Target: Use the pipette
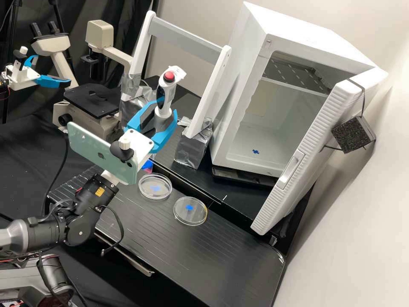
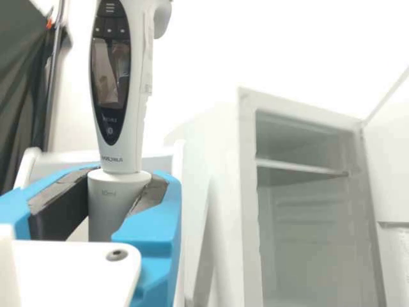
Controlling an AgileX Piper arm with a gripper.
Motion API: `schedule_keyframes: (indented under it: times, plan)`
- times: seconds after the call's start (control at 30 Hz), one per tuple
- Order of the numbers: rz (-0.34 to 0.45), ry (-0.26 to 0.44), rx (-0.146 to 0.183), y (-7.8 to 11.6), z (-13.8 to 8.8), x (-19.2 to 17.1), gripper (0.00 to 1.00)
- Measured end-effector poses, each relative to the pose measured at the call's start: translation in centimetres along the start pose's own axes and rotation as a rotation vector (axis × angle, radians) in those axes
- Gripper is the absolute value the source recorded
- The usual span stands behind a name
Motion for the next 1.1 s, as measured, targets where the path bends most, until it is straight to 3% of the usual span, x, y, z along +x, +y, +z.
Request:
schedule_keyframes:
  times: [0.13,0.27,1.1]
  plan:
    - [-0.048,0.01,-0.067,-0.72,0.51,-0.51,0.0]
    - [-0.046,0.008,-0.086,-0.71,0.87,-0.58,0.0]
    - [-0.056,0.028,-0.07,-0.89,0.71,-0.51,0.0]
